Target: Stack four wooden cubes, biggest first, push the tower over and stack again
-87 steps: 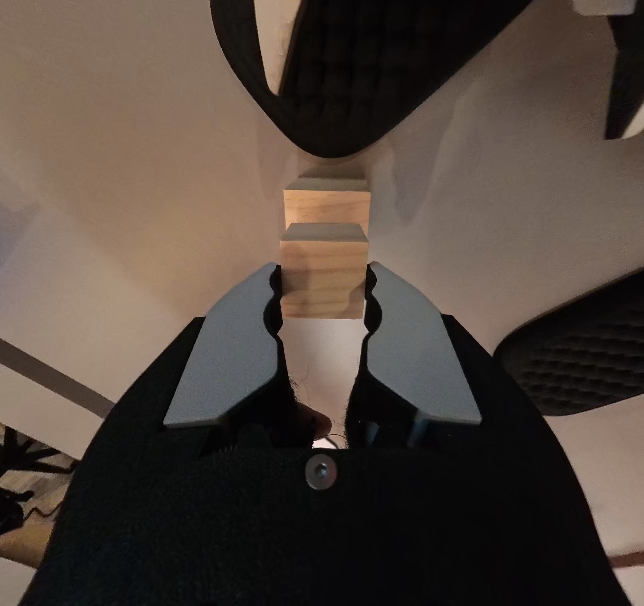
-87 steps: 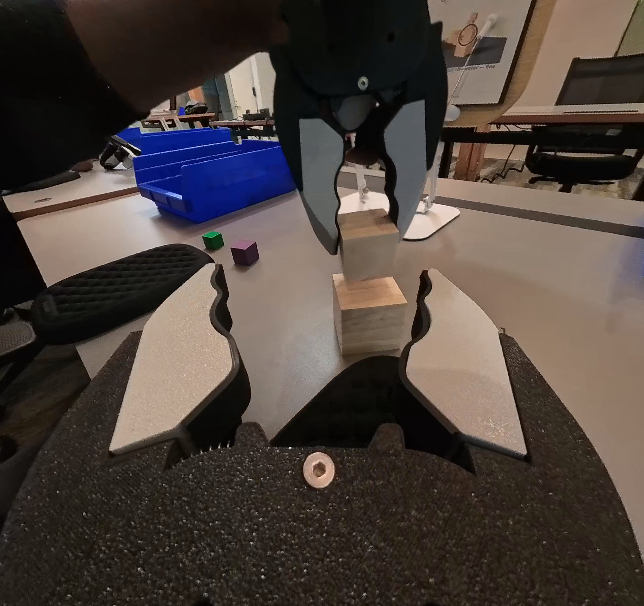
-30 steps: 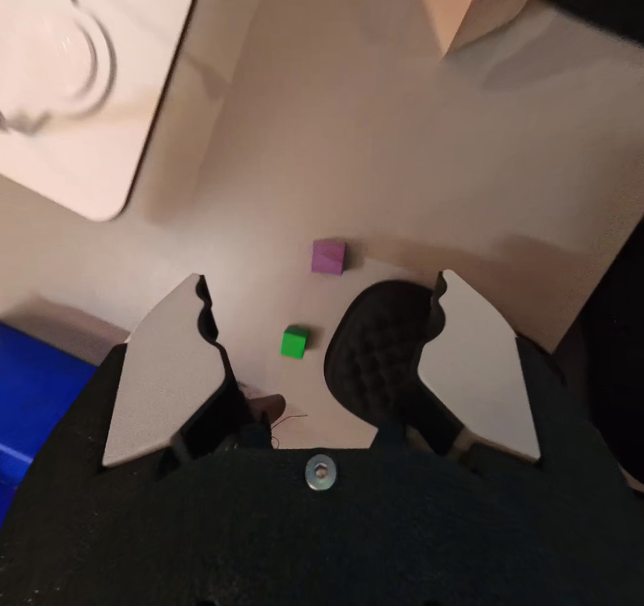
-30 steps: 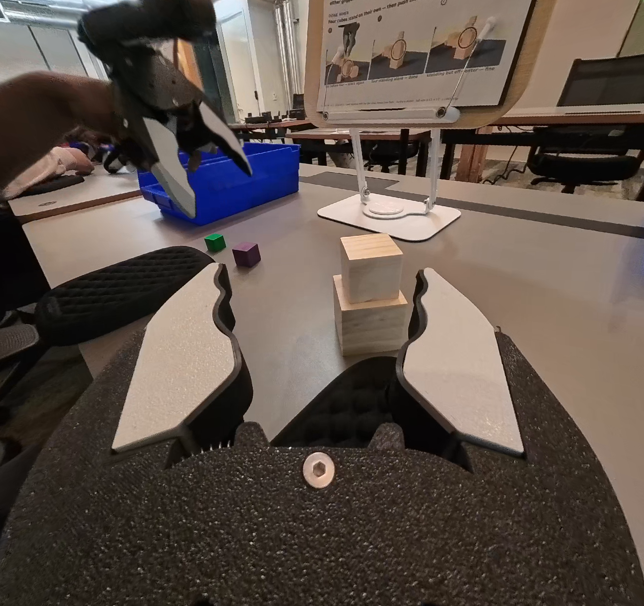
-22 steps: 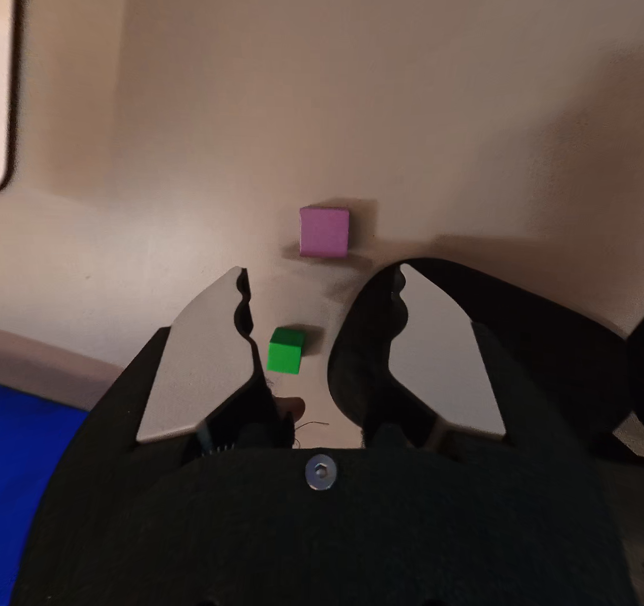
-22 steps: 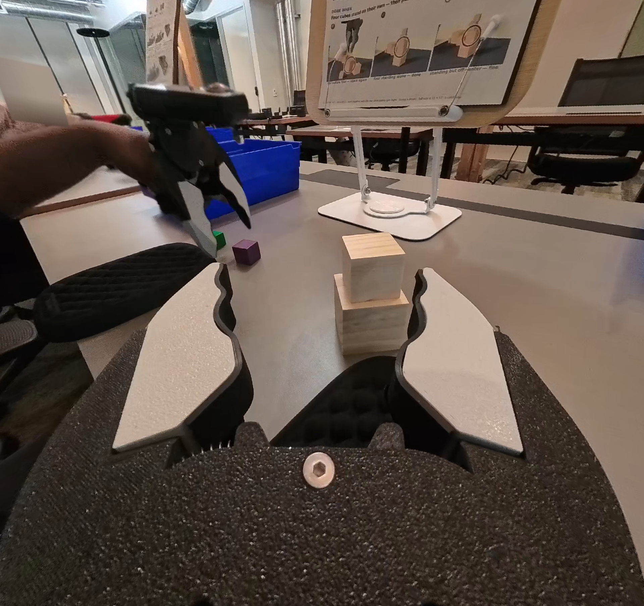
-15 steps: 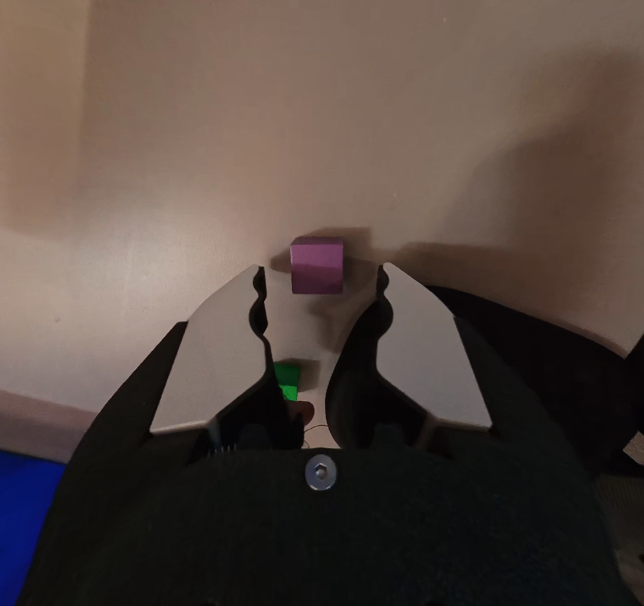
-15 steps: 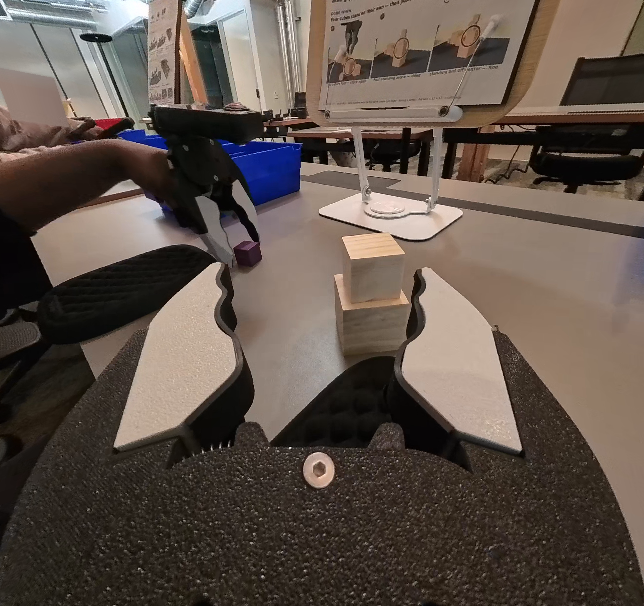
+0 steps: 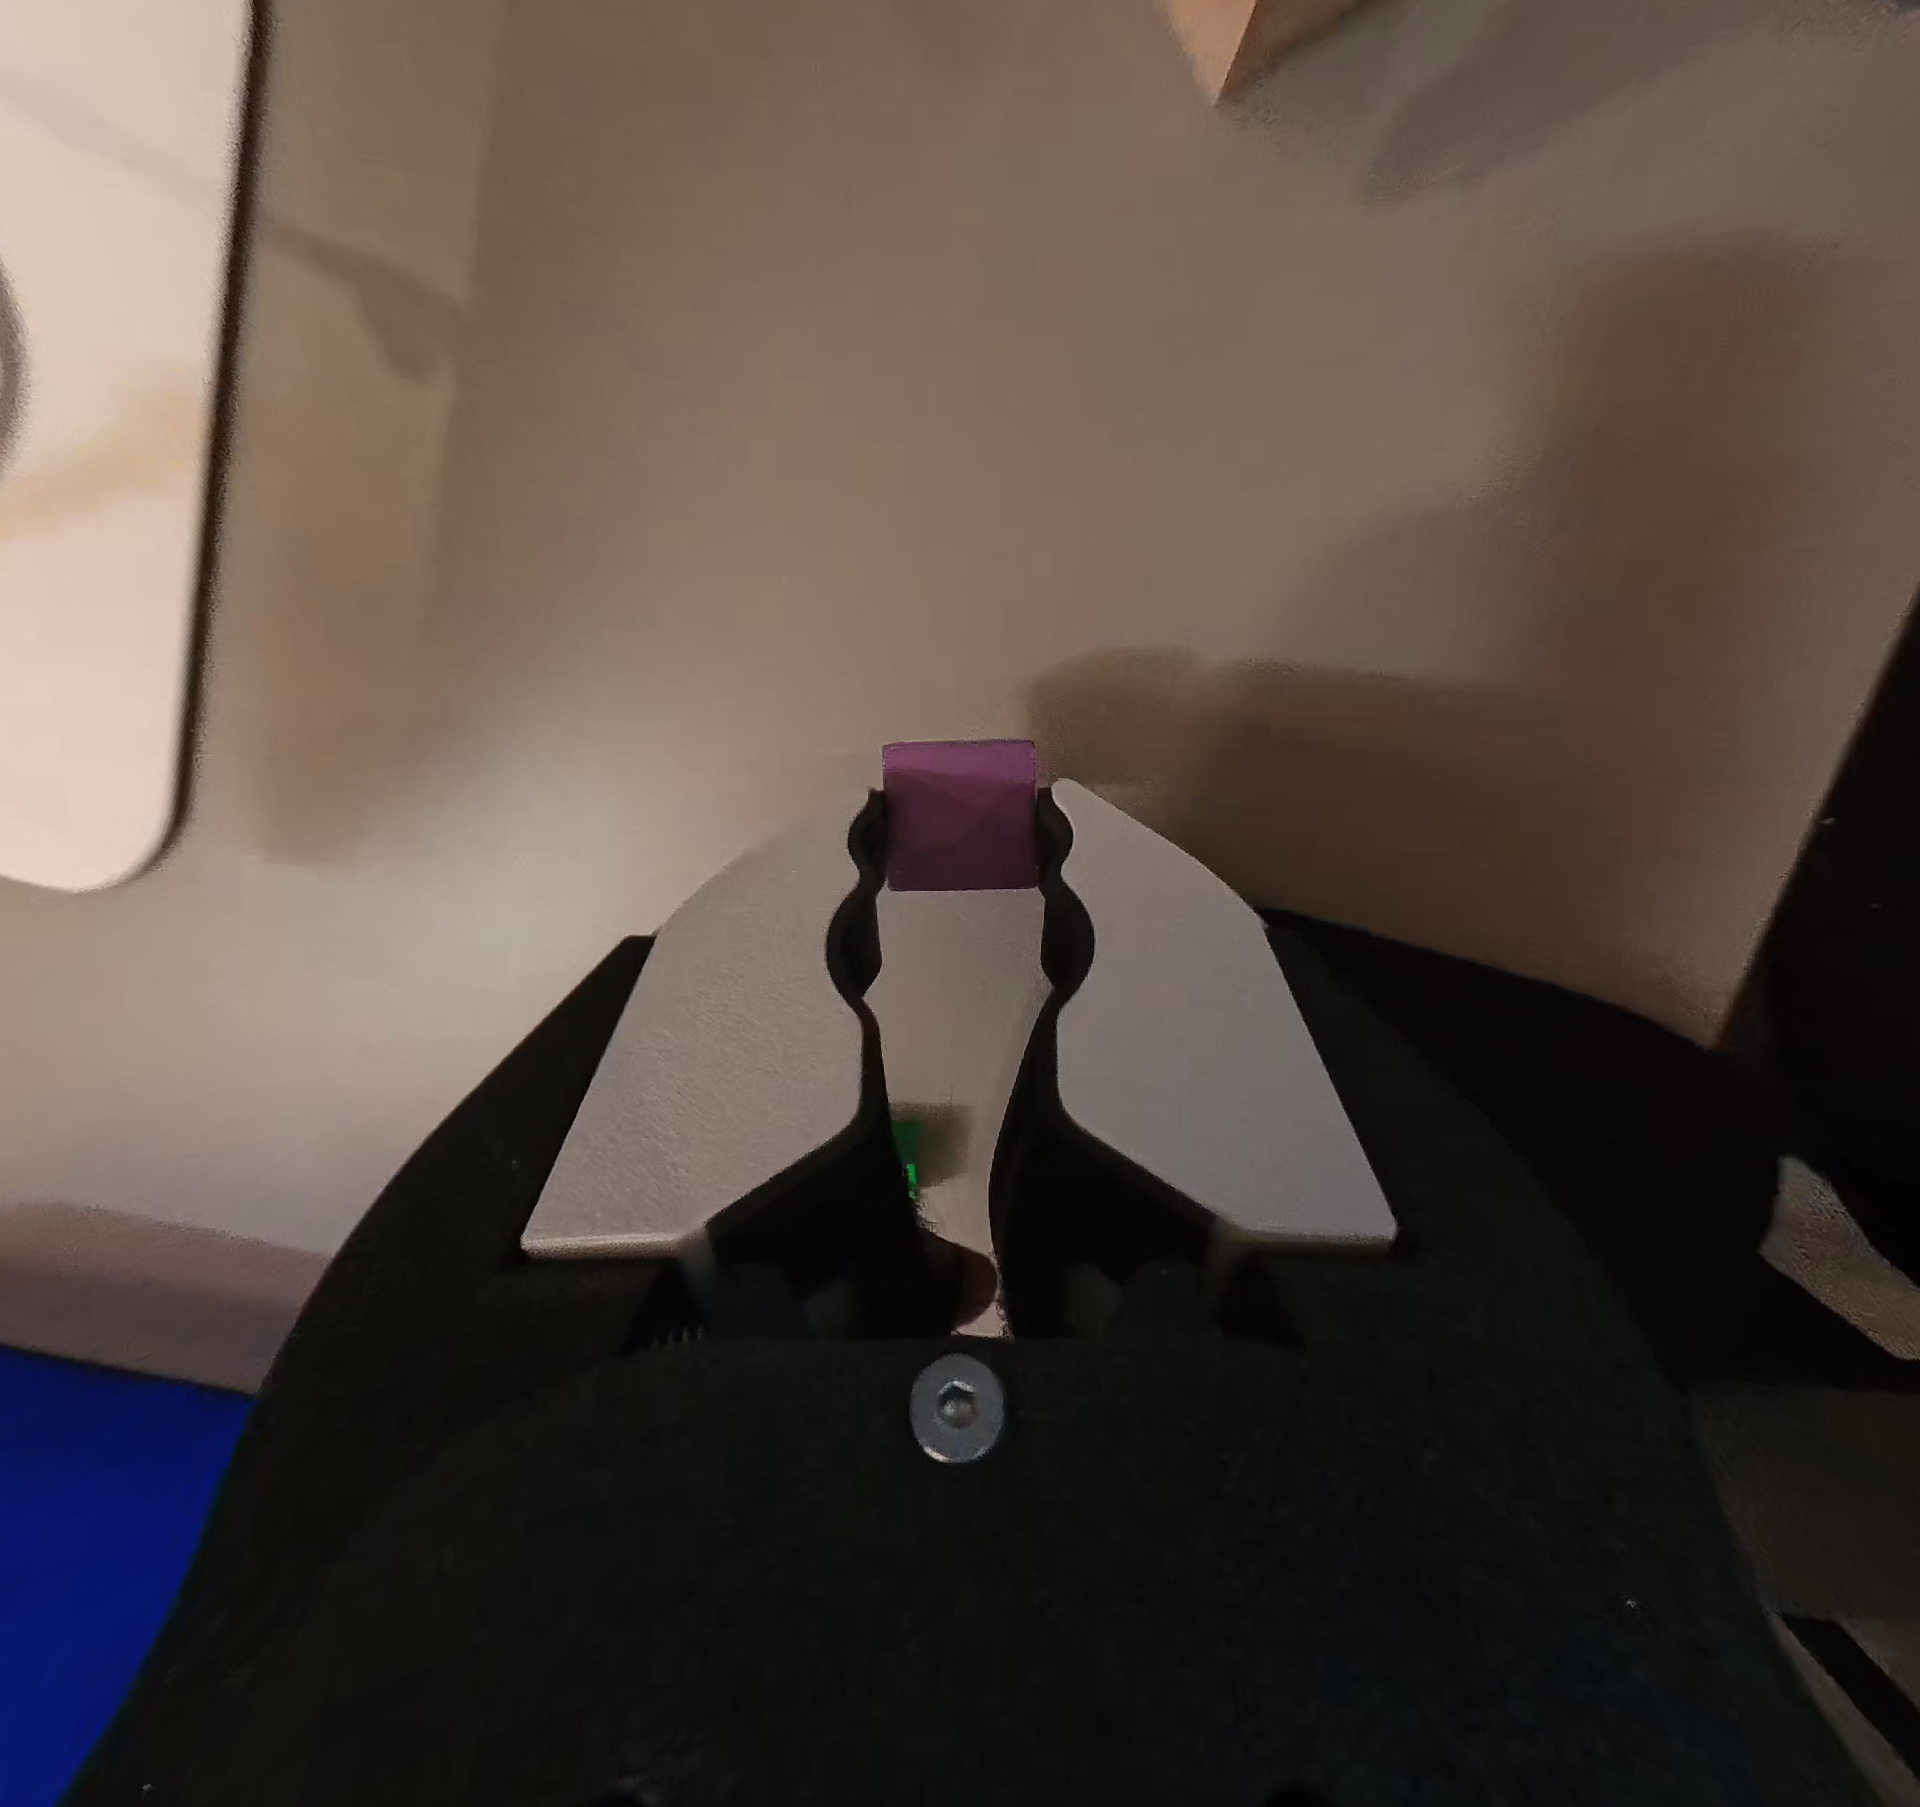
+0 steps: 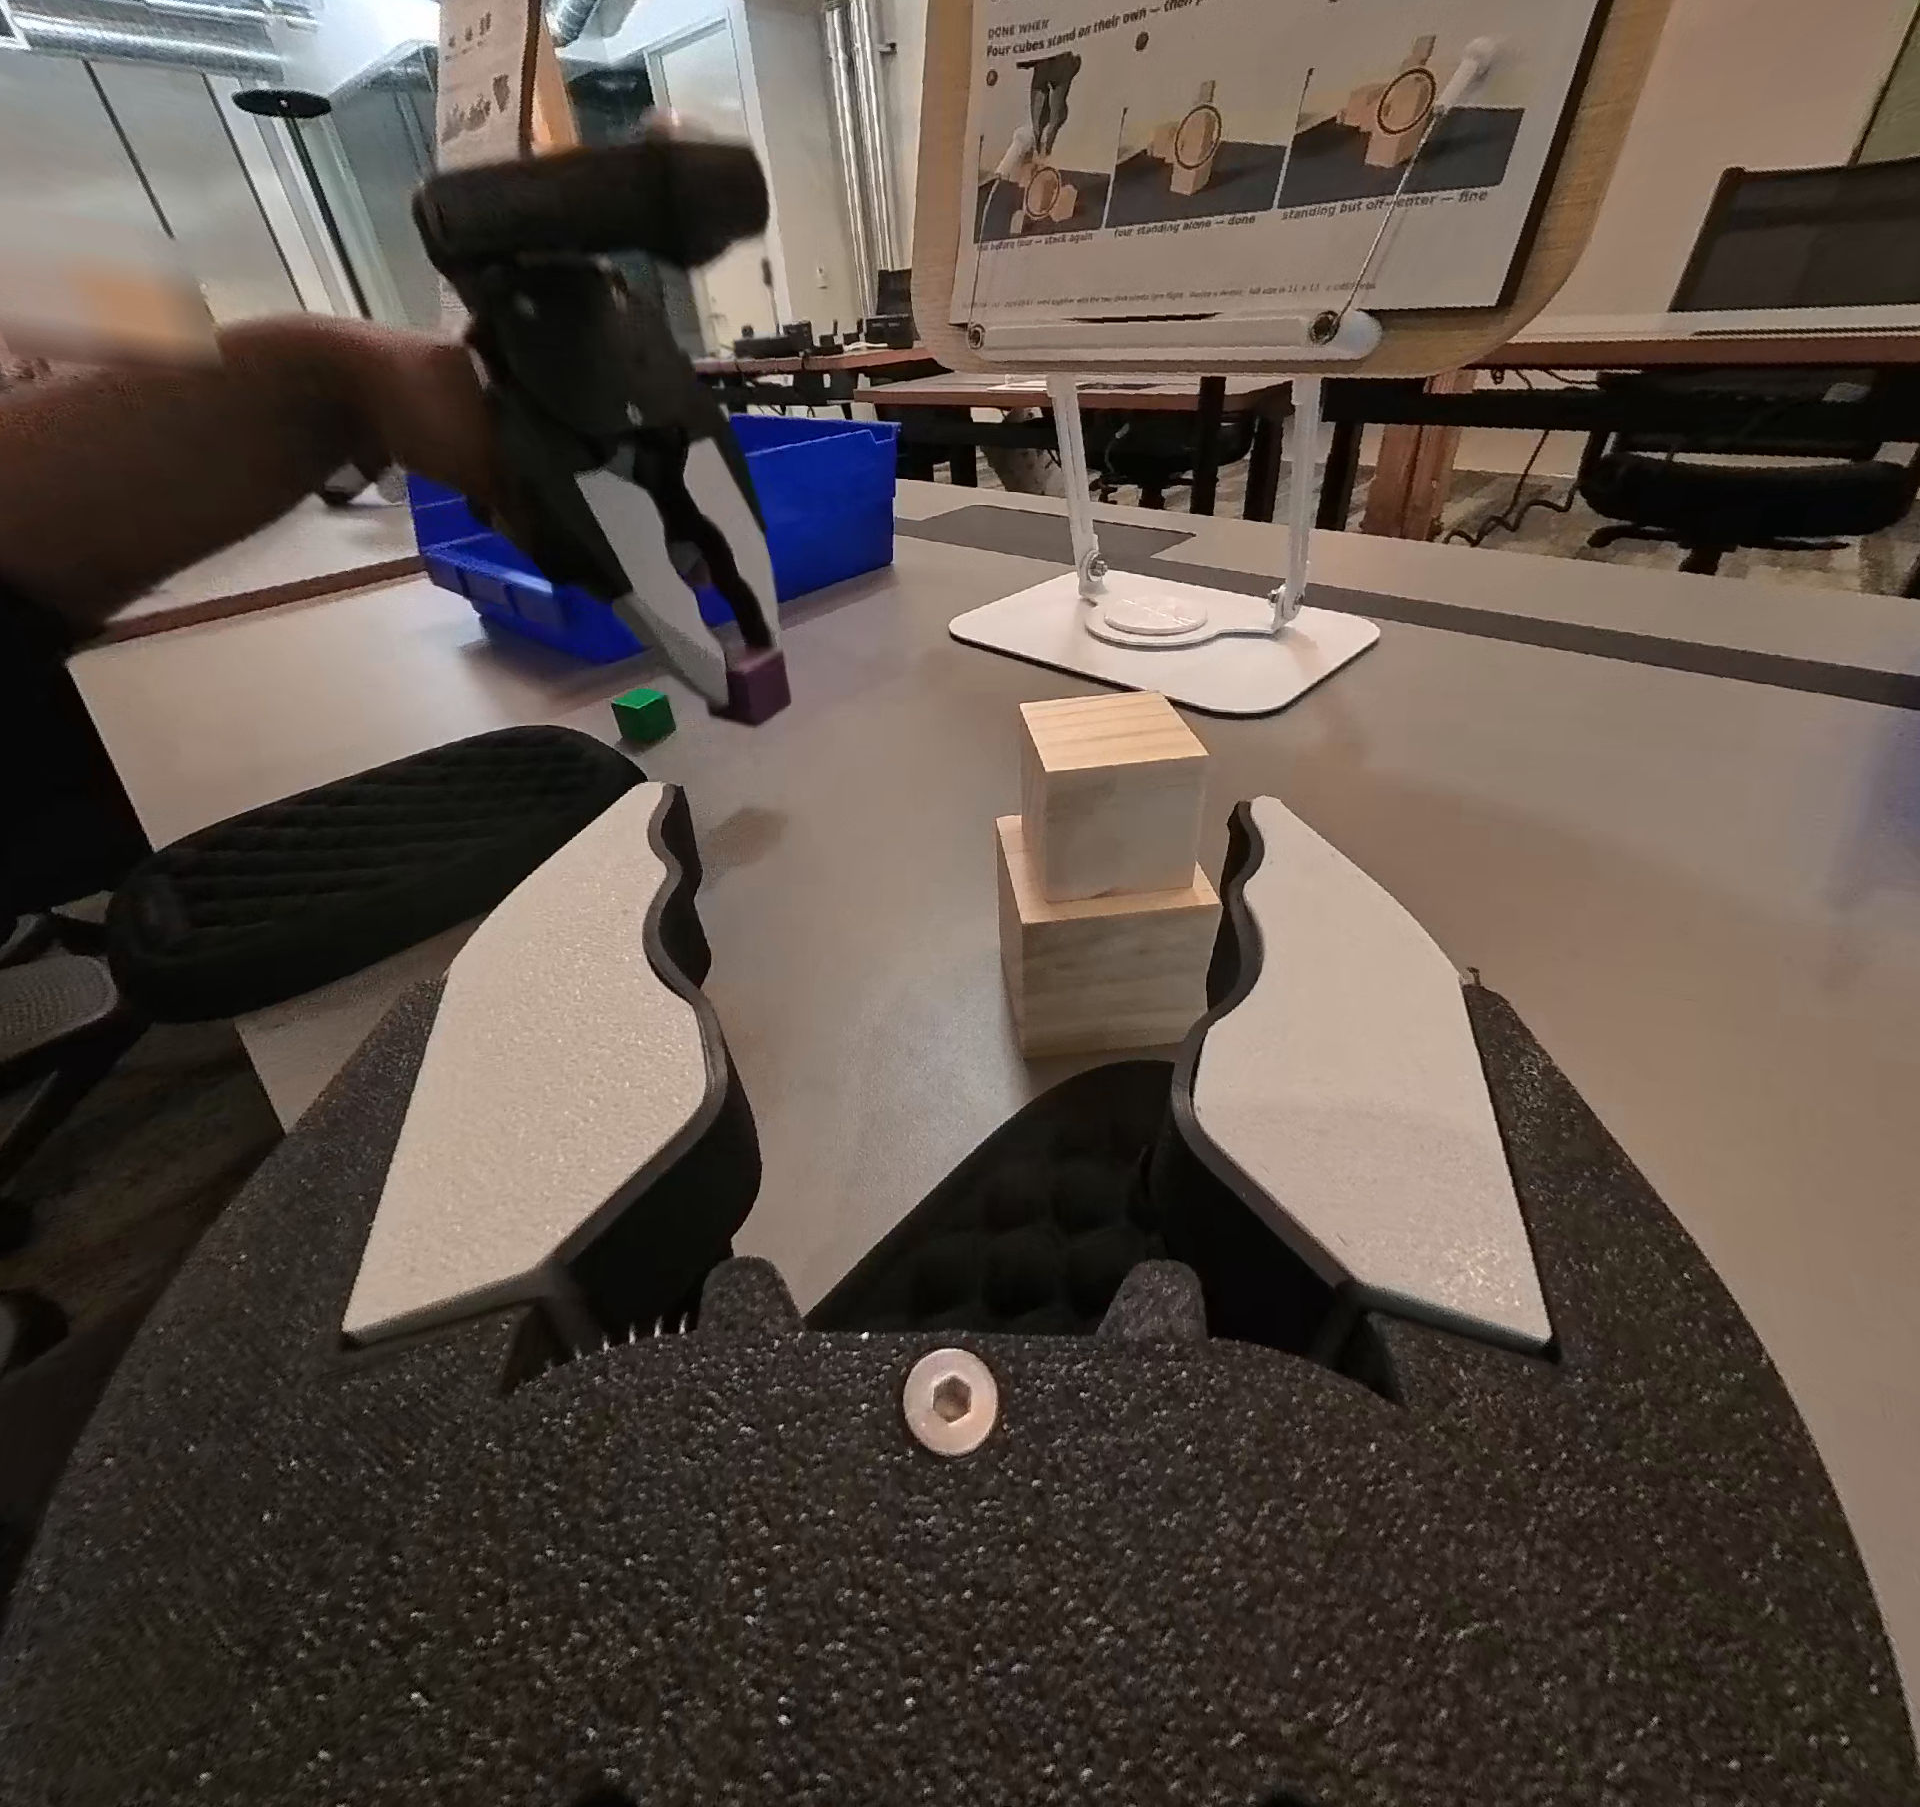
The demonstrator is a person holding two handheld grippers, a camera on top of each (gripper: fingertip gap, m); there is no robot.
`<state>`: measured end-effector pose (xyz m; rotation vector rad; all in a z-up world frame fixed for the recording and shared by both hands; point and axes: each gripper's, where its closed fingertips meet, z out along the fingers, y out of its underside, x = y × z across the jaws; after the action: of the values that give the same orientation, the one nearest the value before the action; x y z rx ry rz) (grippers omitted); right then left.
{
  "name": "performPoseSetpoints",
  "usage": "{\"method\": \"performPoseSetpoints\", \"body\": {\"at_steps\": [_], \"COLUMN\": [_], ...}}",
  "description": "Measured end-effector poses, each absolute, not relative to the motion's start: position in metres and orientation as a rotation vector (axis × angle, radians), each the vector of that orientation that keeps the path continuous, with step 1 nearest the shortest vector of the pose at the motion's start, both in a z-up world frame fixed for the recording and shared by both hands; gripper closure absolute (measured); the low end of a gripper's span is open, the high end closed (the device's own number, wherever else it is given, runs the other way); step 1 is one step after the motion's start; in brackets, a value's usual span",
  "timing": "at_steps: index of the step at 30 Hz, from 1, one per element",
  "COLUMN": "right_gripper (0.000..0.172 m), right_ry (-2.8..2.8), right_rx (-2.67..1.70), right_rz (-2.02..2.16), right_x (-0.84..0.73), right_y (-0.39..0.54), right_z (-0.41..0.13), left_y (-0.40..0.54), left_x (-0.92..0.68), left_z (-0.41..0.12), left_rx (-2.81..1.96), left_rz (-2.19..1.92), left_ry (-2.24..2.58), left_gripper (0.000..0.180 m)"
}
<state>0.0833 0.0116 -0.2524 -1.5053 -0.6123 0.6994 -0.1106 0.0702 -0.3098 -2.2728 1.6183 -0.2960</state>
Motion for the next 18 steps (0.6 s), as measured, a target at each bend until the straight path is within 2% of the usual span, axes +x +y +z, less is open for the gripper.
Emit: {"method": "performPoseSetpoints", "body": {"at_steps": [9,18], "right_gripper": [0.077,0.078], "right_ry": [-0.616,-0.622], "right_rx": [-1.513,-1.514], "right_rz": [0.700,0.698], "right_x": [0.083,0.082], "right_y": [0.012,0.012], "right_z": [-0.253,-0.254], "left_y": [0.066,0.071], "left_x": [-0.007,0.060], "left_z": [-0.221,-0.235], "left_rx": [-2.234,-2.309], "left_rz": [-0.400,-0.254], "left_ry": [1.490,1.445], "left_gripper": [0.154,0.154]}}
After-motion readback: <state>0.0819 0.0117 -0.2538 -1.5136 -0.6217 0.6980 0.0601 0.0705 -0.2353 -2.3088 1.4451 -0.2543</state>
